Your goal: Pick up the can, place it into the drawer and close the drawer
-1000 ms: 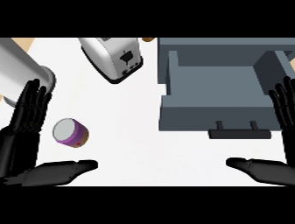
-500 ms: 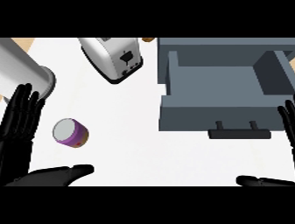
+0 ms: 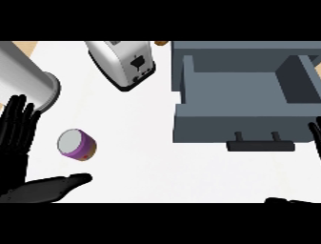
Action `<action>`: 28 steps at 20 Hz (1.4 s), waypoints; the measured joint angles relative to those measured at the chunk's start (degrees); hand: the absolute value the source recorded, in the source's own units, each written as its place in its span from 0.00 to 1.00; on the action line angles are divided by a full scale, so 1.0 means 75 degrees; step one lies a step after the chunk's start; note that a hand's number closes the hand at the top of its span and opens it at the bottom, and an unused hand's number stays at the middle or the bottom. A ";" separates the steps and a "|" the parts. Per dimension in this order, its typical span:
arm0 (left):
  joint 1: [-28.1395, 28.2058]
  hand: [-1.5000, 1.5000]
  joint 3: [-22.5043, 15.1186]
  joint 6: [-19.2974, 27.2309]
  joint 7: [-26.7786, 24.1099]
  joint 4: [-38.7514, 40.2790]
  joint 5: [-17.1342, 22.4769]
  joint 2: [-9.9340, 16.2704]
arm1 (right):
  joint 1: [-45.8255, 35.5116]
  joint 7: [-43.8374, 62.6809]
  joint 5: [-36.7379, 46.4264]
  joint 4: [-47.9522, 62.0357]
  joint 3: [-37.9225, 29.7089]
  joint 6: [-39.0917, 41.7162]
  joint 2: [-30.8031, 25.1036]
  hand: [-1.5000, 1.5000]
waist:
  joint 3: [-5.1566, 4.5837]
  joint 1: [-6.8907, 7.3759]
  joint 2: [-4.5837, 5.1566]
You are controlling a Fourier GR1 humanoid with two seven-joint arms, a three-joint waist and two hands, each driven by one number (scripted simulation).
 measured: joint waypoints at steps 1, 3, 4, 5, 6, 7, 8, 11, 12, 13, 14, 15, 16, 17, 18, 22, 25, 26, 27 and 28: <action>-0.0106 0.00 0.0024 0.0025 -0.0113 0.0217 -0.0018 -0.0025 | 0.0002 -0.0041 0.0004 0.0038 -0.0029 0.0046 -0.0001 0.00 | 0.0000 -0.0002 0.0001; -0.0162 0.00 0.0035 0.0063 -0.0337 0.0550 -0.0065 -0.0085 | 0.0079 -0.0154 -0.0098 0.0083 -0.0192 0.0179 -0.0030 0.00 | 0.0000 -0.0006 0.0002; -0.0197 0.00 0.0012 0.0095 -0.0415 0.0674 -0.0111 -0.0120 | 0.0086 -0.0183 -0.0148 0.0108 -0.0262 0.0240 -0.0032 0.00 | -0.0001 -0.0007 0.0002; -0.0047 0.00 -0.0065 0.0088 -0.0540 0.0678 -0.0121 -0.0160 | 0.0174 -0.0314 -0.0069 0.0146 -0.0225 0.0274 0.0027 0.00 | -0.0001 -0.0005 0.0001; -0.0102 0.00 0.0048 0.0047 -0.0614 0.0832 -0.0022 -0.0124 | 0.0233 -0.0335 -0.0075 0.0094 -0.0236 0.0313 0.0052 0.00 | 0.0000 -0.0006 0.0001; -0.0213 0.00 0.0148 0.0048 -0.0791 0.1105 0.0002 -0.0107 | 0.0197 -0.0326 -0.0173 0.0123 -0.0356 0.0384 -0.0010 0.00 | -0.0001 -0.0009 0.0002; -0.0314 0.00 0.0179 0.0050 -0.0873 0.1314 0.0014 -0.0112 | 0.0279 -0.0390 -0.0173 0.0132 -0.0382 0.0432 0.0018 0.00 | -0.0002 -0.0013 0.0002; -0.0248 0.00 0.0182 0.0085 -0.1380 0.1780 -0.0035 -0.0191 | 0.0209 -0.0320 -0.0085 0.0134 -0.0387 0.0425 0.0091 0.00 | -0.0002 -0.0008 0.0002; -0.0216 0.00 0.0177 0.0102 -0.1409 0.1769 -0.0042 -0.0204 | 0.0222 -0.0342 -0.0099 0.0180 -0.0416 0.0478 0.0107 0.00 | -0.0002 -0.0005 0.0002; -0.0234 0.00 0.0129 0.0177 -0.1592 0.1977 -0.0070 -0.0226 | 0.0123 -0.0301 -0.0148 0.0244 -0.0469 0.0492 0.0093 0.00 | -0.0001 -0.0004 0.0002; -0.0289 0.00 0.0215 0.0148 -0.1683 0.2134 0.0004 -0.0195 | 0.0178 -0.0366 -0.0145 0.0231 -0.0497 0.0528 0.0120 0.00 | -0.0002 -0.0006 0.0003; -0.0239 0.00 0.0238 0.0146 -0.1732 0.2211 0.0016 -0.0196 | 0.0174 -0.0287 -0.0052 0.0158 -0.0423 0.0497 0.0166 0.00 | 0.0000 -0.0004 0.0003; -0.0250 0.00 0.0297 0.0123 -0.1838 0.2318 0.0066 -0.0176 | 0.0187 -0.0318 -0.0071 0.0148 -0.0464 0.0536 0.0175 0.00 | -0.0002 -0.0003 0.0002; -0.0273 0.00 0.0293 0.0161 -0.1884 0.2411 0.0036 -0.0194 | 0.0175 -0.0368 -0.0079 0.0206 -0.0514 0.0576 0.0178 0.00 | -0.0002 -0.0003 0.0002; -0.0285 0.00 0.0440 0.0096 -0.2070 0.2637 0.0142 -0.0129 | 0.0172 -0.0361 -0.0085 0.0223 -0.0529 0.0617 0.0164 0.00 | -0.0001 -0.0004 0.0002; -0.0269 0.00 0.0462 0.0252 -0.2538 0.3168 0.0115 -0.0163 | 0.0245 -0.0423 -0.0031 0.0204 -0.0539 0.0721 0.0245 0.00 | -0.0001 -0.0005 0.0002; -0.0381 0.00 0.0659 0.0231 -0.2910 0.3625 0.0217 -0.0095 | 0.0161 -0.0412 0.0055 0.0245 -0.0520 0.0715 0.0310 0.00 | -0.0002 -0.0004 0.0002; -0.0294 0.00 0.0691 0.0200 -0.3053 0.3721 0.0238 -0.0081 | 0.0248 -0.0483 0.0118 0.0223 -0.0493 0.0716 0.0365 0.00 | -0.0002 -0.0003 0.0002; -0.0352 0.00 0.0771 0.0160 -0.3146 0.3892 0.0296 -0.0034 | 0.0257 -0.0468 0.0161 0.0193 -0.0467 0.0707 0.0402 0.00 | -0.0001 -0.0004 0.0002; -0.0396 0.00 0.0849 0.0129 -0.3239 0.4060 0.0337 0.0015 | 0.0286 -0.0535 0.0115 0.0210 -0.0525 0.0767 0.0391 0.00 | -0.0002 -0.0005 0.0002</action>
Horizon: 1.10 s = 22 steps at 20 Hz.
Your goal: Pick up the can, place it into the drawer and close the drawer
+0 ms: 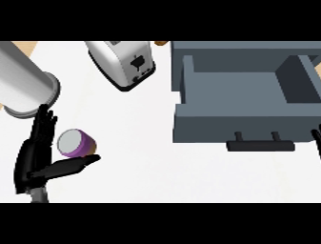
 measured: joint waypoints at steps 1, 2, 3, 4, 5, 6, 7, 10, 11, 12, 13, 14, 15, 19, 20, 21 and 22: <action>0.0035 0.00 0.0052 -0.0051 -0.0087 0.0094 0.0049 0.0036 | -0.0023 -0.0051 0.0050 0.0067 0.0010 -0.0007 0.0032 0.00 | 0.0000 0.0001 -0.0001; 0.0154 0.00 0.0049 -0.0063 -0.0179 0.0114 0.0048 0.0024 | -0.0141 -0.0016 0.0014 0.0129 -0.0074 -0.0012 -0.0013 0.00 | 0.0001 0.0007 0.0000; 0.0223 0.00 0.0099 -0.0126 -0.0323 0.0222 0.0094 0.0054 | -0.0102 0.0009 -0.0023 0.0076 -0.0110 0.0025 -0.0019 0.00 | 0.0001 0.0007 0.0000; 0.0326 0.00 0.0151 -0.0203 -0.0447 0.0287 0.0153 0.0088 | -0.0202 0.0061 0.0018 0.0102 -0.0072 -0.0018 0.0008 0.00 | 0.0001 0.0010 -0.0001; 0.0374 0.00 0.0230 -0.0256 -0.0616 0.0421 0.0209 0.0121 | -0.0274 0.0045 -0.0069 0.0213 -0.0181 0.0045 -0.0065 0.00 | -0.0001 0.0013 -0.0001; 0.0271 0.00 0.0302 -0.0284 -0.0644 0.0571 0.0237 0.0191 | -0.0265 0.0028 -0.0050 0.0218 -0.0194 0.0064 -0.0061 0.00 | 0.0000 0.0010 0.0000; 0.0173 0.00 0.0382 -0.0330 -0.0694 0.0731 0.0301 0.0248 | -0.0297 0.0022 -0.0062 0.0231 -0.0219 0.0090 -0.0070 0.00 | 0.0001 0.0008 0.0000; 0.0116 0.00 0.0468 -0.0389 -0.1102 0.1217 0.0319 0.0279 | -0.0259 0.0059 -0.0013 0.0116 -0.0168 0.0094 0.0014 0.00 | 0.0000 0.0003 0.0000; 0.0205 0.00 0.0480 -0.0434 -0.1166 0.1218 0.0341 0.0293 | -0.0264 -0.0024 0.0067 0.0205 -0.0125 0.0080 0.0063 0.00 | -0.0001 0.0006 -0.0001; 0.0274 0.00 0.0475 -0.0462 -0.1322 0.1327 0.0340 0.0272 | -0.0230 -0.0019 0.0059 0.0173 -0.0125 0.0104 0.0075 0.00 | 0.0001 0.0007 0.0000; 0.0333 0.00 0.0494 -0.0493 -0.1453 0.1411 0.0340 0.0288 | -0.0277 -0.0040 0.0025 0.0228 -0.0209 0.0124 0.0033 0.00 | 0.0000 0.0008 0.0000; 0.0380 0.00 0.0529 -0.0558 -0.1534 0.1475 0.0373 0.0327 | -0.0198 -0.0052 -0.0035 0.0158 -0.0268 0.0180 0.0021 0.00 | 0.0001 0.0007 0.0000; 0.0447 0.00 0.0560 -0.0621 -0.1692 0.1576 0.0408 0.0336 | -0.0218 0.0003 -0.0030 0.0107 -0.0262 0.0173 0.0031 0.00 | 0.0001 0.0007 -0.0001; 0.0363 0.00 0.0695 -0.0735 -0.1769 0.1868 0.0514 0.0464 | -0.0135 -0.0203 0.0128 0.0186 -0.0147 0.0113 0.0167 0.00 | 0.0002 0.0006 -0.0001; 0.0326 0.00 0.0698 -0.0727 -0.1792 0.1979 0.0504 0.0464 | -0.0113 -0.0065 0.0147 0.0035 -0.0096 0.0085 0.0201 0.00 | 0.0002 0.0004 0.0000; 0.0311 0.00 0.0712 -0.0723 -0.1910 0.2109 0.0511 0.0444 | -0.0179 0.0013 0.0079 0.0029 -0.0173 0.0107 0.0148 0.00 | 0.0001 0.0005 -0.0001; 0.0236 0.00 0.0755 -0.0740 -0.1960 0.2255 0.0545 0.0472 | -0.0147 0.0019 0.0010 -0.0001 -0.0240 0.0169 0.0116 0.00 | 0.0000 0.0003 -0.0001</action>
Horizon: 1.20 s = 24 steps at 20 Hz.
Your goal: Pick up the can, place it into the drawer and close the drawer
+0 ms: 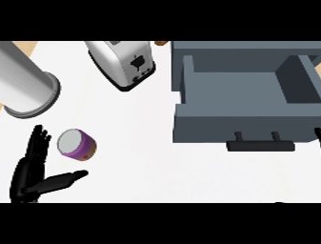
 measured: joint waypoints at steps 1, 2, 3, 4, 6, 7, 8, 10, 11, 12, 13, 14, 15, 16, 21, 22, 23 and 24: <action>-0.0096 0.00 0.0050 -0.0006 -0.0063 0.0192 0.0034 0.0022 | 0.0002 0.0074 -0.0035 -0.0057 -0.0036 0.0011 -0.0011 0.00 | 0.0001 -0.0002 0.0000; -0.0128 0.00 0.0055 0.0026 -0.0093 0.0297 0.0034 0.0001 | 0.0135 0.0099 -0.0048 -0.0208 -0.0016 0.0048 0.0032 0.00 | 0.0001 -0.0006 0.0000; -0.0230 0.00 0.0085 0.0065 -0.0196 0.0541 0.0029 -0.0008 | 0.0169 -0.0006 0.0040 -0.0153 0.0019 0.0040 0.0079 0.00 | -0.0001 -0.0008 -0.0001; -0.0242 0.00 0.0107 0.0074 -0.0335 0.0731 0.0043 -0.0040 | 0.0152 -0.0039 0.0068 -0.0101 0.0044 0.0034 0.0114 0.00 | 0.0000 -0.0008 0.0000; -0.0412 0.00 0.0211 -0.0013 -0.0402 0.1052 0.0132 0.0079 | 0.0052 0.0179 0.0007 -0.0292 -0.0004 0.0027 0.0062 0.00 | 0.0000 -0.0008 0.0002; -0.0461 0.00 0.0220 0.0003 -0.0490 0.1179 0.0126 0.0090 | 0.0166 0.0187 0.0027 -0.0426 0.0097 -0.0004 0.0100 0.00 | 0.0000 -0.0010 0.0001; -0.0477 0.00 0.0231 -0.0022 -0.0567 0.1292 0.0142 0.0114 | 0.0105 0.0235 -0.0011 -0.0393 0.0032 -0.0006 0.0073 0.00 | -0.0001 -0.0008 0.0000; -0.0669 0.00 0.0273 -0.0027 -0.0712 0.1589 0.0178 0.0165 | -0.0069 0.0248 0.0034 -0.0248 0.0024 -0.0036 0.0073 0.00 | -0.0001 -0.0006 0.0001; -0.0777 0.00 0.0298 -0.0016 -0.0829 0.1797 0.0188 0.0181 | -0.0064 0.0225 -0.0033 -0.0195 -0.0056 0.0022 0.0035 0.00 | -0.0001 -0.0007 0.0002; -0.0724 0.00 0.0302 -0.0066 -0.0922 0.1837 0.0218 0.0196 | 0.0006 0.0257 -0.0002 -0.0294 -0.0027 0.0021 0.0077 0.00 | 0.0000 -0.0008 0.0002; -0.0687 0.00 0.0309 -0.0090 -0.0971 0.1864 0.0252 0.0207 | 0.0019 0.0320 -0.0078 -0.0353 -0.0081 0.0050 0.0064 0.00 | 0.0000 -0.0006 0.0001; -0.0708 0.00 0.0280 -0.0058 -0.0902 0.1810 0.0257 0.0206 | 0.0019 0.0419 -0.0163 -0.0424 -0.0146 0.0093 0.0025 0.00 | 0.0000 -0.0005 0.0001; -0.0818 0.00 0.0253 0.0005 -0.0921 0.1933 0.0234 0.0178 | -0.0034 0.0461 -0.0206 -0.0422 -0.0201 0.0101 -0.0001 0.00 | 0.0001 -0.0007 0.0000; -0.0959 0.00 0.0276 0.0034 -0.1053 0.2209 0.0218 0.0193 | -0.0074 0.0521 -0.0313 -0.0433 -0.0306 0.0131 -0.0055 0.00 | 0.0000 -0.0011 0.0001; -0.1397 0.00 0.0387 -0.0004 -0.1255 0.2841 0.0332 0.0366 | 0.0055 0.0447 -0.0234 -0.0491 -0.0303 0.0227 0.0041 0.00 | 0.0000 -0.0021 0.0003; -0.1455 0.00 0.0340 0.0096 -0.1270 0.2881 0.0310 0.0286 | -0.0029 0.0432 -0.0174 -0.0423 -0.0268 0.0192 0.0067 0.00 | 0.0000 -0.0018 0.0002; -0.1595 0.00 0.0320 0.0155 -0.1269 0.3010 0.0296 0.0273 | -0.0013 0.0377 -0.0186 -0.0397 -0.0296 0.0217 0.0075 0.00 | -0.0001 -0.0019 0.0003; -0.1668 0.00 0.0329 0.0123 -0.1339 0.3147 0.0326 0.0281 | 0.0132 0.0391 -0.0172 -0.0538 -0.0217 0.0211 0.0111 0.00 | 0.0000 -0.0023 0.0004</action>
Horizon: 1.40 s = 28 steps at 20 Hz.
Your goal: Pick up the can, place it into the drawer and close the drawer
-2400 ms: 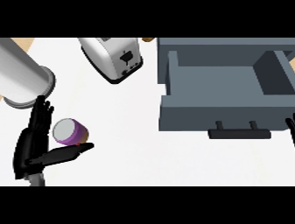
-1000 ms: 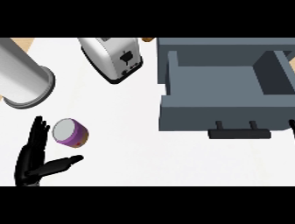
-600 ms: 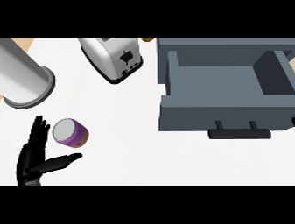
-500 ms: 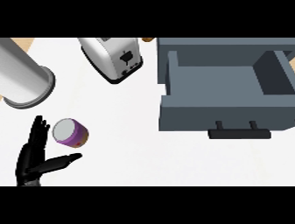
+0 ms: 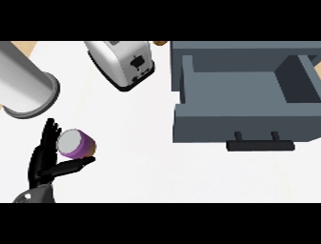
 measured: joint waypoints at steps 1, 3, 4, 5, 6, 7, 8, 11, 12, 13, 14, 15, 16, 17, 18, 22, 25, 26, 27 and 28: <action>0.0000 0.00 -0.0026 -0.0002 0.0036 -0.0032 0.0034 -0.0010 | -0.0046 -0.0047 -0.0017 0.0076 -0.0052 0.0003 -0.0007 0.00 | -0.0001 0.0003 -0.0002; -0.0345 0.00 0.0031 -0.0009 -0.0077 0.0440 0.0047 0.0085 | -0.0070 -0.0038 0.0024 0.0106 -0.0007 -0.0041 -0.0007 0.00 | -0.0002 -0.0004 0.0000; -0.0402 0.00 -0.0004 0.0046 -0.0040 0.0426 0.0048 0.0068 | -0.0058 -0.0045 0.0021 0.0082 -0.0023 -0.0020 -0.0006 0.00 | -0.0001 -0.0001 0.0001; -0.0446 0.00 -0.0027 0.0057 -0.0082 0.0534 0.0050 0.0053 | -0.0077 -0.0072 -0.0024 0.0145 -0.0084 0.0021 -0.0031 0.00 | -0.0001 0.0000 -0.0001; -0.0441 0.00 -0.0086 0.0083 -0.0067 0.0511 0.0048 -0.0018 | -0.0175 -0.0034 -0.0155 0.0225 -0.0217 0.0078 -0.0135 0.00 | 0.0000 0.0003 -0.0001; -0.0578 0.00 -0.0101 0.0134 -0.0103 0.0644 0.0029 -0.0037 | -0.0166 -0.0044 -0.0053 0.0225 -0.0064 -0.0007 -0.0084 0.00 | 0.0000 0.0000 0.0000; -0.0651 0.00 -0.0125 0.0153 -0.0130 0.0708 0.0024 -0.0033 | -0.0150 -0.0016 -0.0045 0.0188 -0.0045 0.0001 -0.0061 0.00 | 0.0000 0.0000 0.0000; -0.0734 0.00 -0.0227 0.0203 -0.0214 0.0802 0.0002 -0.0102 | -0.0072 0.0146 -0.0106 -0.0045 -0.0045 0.0059 -0.0037 0.00 | 0.0000 -0.0003 -0.0001; -0.0691 0.00 -0.0214 0.0091 -0.0212 0.0755 0.0054 -0.0020 | 0.0008 0.0118 -0.0093 -0.0113 0.0020 0.0042 0.0000 0.00 | -0.0001 0.0000 -0.0001; -0.0642 0.00 -0.0248 0.0067 -0.0286 0.0742 0.0069 -0.0066 | 0.0005 0.0223 -0.0154 -0.0215 -0.0017 0.0050 -0.0020 0.00 | 0.0001 0.0002 -0.0002; -0.0736 1.00 -0.0266 0.0059 -0.0278 0.0799 0.0079 -0.0078 | -0.0118 0.0312 -0.0086 -0.0179 0.0032 -0.0011 -0.0007 0.00 | 0.0000 0.0003 -0.0003; -0.0737 1.00 -0.0294 0.0024 -0.0173 0.0662 0.0117 -0.0066 | -0.0126 0.0238 -0.0131 -0.0104 -0.0048 0.0014 -0.0021 0.00 | -0.0001 0.0008 -0.0003; -0.0893 1.00 -0.0282 0.0052 -0.0313 0.0915 0.0089 -0.0068 | -0.0146 0.0233 -0.0150 -0.0094 -0.0047 0.0016 -0.0002 0.00 | 0.0004 0.0001 -0.0003; -0.0908 1.00 -0.0304 0.0044 -0.0372 0.0933 0.0096 -0.0080 | -0.0167 0.0285 -0.0196 -0.0129 -0.0075 0.0026 -0.0011 0.00 | 0.0007 0.0003 -0.0005; -0.0869 1.00 -0.0357 0.0044 -0.0253 0.0749 0.0116 -0.0091 | -0.0204 0.0312 -0.0185 -0.0126 -0.0088 0.0001 -0.0003 0.00 | 0.0005 0.0008 -0.0005; -0.1115 1.00 -0.0400 -0.0092 -0.0013 0.0610 0.0282 -0.0138 | 0.0031 0.0227 -0.0241 -0.0283 -0.0064 0.0026 0.0012 0.00 | 0.0002 -0.0001 -0.0005; -0.1041 1.00 -0.0499 -0.0151 0.0088 0.0398 0.0370 -0.0243 | 0.0052 0.0186 -0.0284 -0.0283 -0.0102 0.0041 0.0043 0.00 | 0.0002 0.0004 -0.0004; -0.1035 1.00 -0.0547 -0.0146 0.0077 0.0338 0.0372 -0.0298 | 0.0199 0.0083 -0.0271 -0.0313 -0.0057 0.0072 0.0064 0.00 | 0.0001 0.0002 -0.0005; -0.1078 1.00 -0.0570 -0.0180 0.0045 0.0355 0.0397 -0.0342 | 0.0161 0.0055 -0.0253 -0.0264 -0.0078 0.0066 0.0067 0.00 | 0.0001 0.0001 -0.0005; -0.1145 1.00 -0.0575 -0.0206 0.0084 0.0298 0.0434 -0.0339 | 0.0160 -0.0018 -0.0219 -0.0181 -0.0069 0.0058 0.0082 0.00 | 0.0000 0.0002 -0.0004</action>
